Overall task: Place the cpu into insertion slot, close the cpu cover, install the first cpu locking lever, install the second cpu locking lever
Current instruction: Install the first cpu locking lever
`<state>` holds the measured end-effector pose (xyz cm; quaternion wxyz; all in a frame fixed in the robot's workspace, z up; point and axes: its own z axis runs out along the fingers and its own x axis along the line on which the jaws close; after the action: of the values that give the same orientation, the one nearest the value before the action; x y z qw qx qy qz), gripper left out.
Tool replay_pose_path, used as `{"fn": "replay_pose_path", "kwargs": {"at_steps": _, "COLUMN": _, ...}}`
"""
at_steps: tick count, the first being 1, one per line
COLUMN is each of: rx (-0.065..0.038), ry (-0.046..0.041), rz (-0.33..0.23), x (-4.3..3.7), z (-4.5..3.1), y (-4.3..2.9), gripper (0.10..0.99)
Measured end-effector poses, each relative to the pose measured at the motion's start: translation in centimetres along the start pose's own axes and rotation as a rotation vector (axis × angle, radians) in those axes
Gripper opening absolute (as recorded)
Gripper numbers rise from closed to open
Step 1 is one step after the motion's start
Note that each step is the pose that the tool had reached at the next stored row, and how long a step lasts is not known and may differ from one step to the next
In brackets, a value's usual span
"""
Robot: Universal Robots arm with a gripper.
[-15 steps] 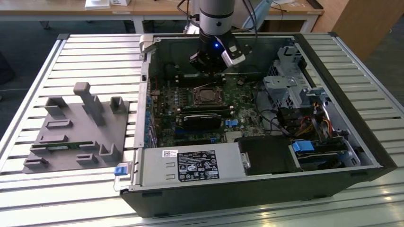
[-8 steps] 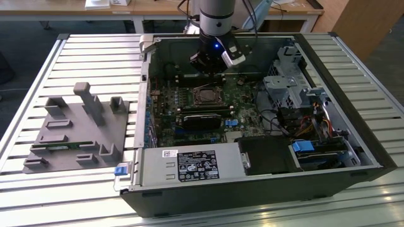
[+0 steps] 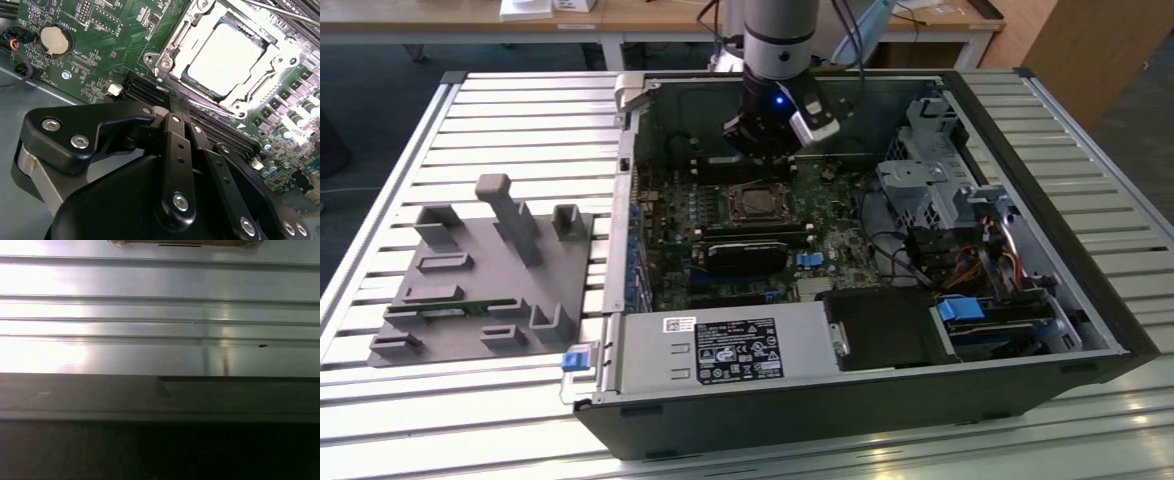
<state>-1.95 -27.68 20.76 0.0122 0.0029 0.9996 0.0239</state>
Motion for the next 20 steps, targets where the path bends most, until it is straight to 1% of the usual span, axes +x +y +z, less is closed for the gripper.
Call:
{"fn": "replay_pose_path", "kwargs": {"at_steps": 4, "rx": 0.002, "ry": 0.0000, "rz": 0.000, "x": 0.00, "z": 0.28, "y": -0.01, "gripper": 0.106}}
{"fn": "replay_pose_path", "kwargs": {"at_steps": 11, "rx": 0.010, "ry": 0.0003, "rz": 0.000, "x": -0.03, "z": 0.74, "y": 0.00, "gripper": 0.106}}
{"fn": "replay_pose_path", "kwargs": {"at_steps": 15, "rx": 0.014, "ry": 0.0014, "rz": 0.000, "x": -0.05, "z": 0.91, "y": 0.04, "gripper": 0.106}}
{"fn": "replay_pose_path", "kwargs": {"at_steps": 17, "rx": 0.012, "ry": -0.0003, "rz": 0.000, "x": -0.08, "z": 1.00, "y": 0.08, "gripper": 0.106}}
{"fn": "replay_pose_path", "kwargs": {"at_steps": 20, "rx": 0.013, "ry": 0.0009, "rz": 0.000, "x": -0.07, "z": 0.86, "y": 0.07, "gripper": 0.106}}
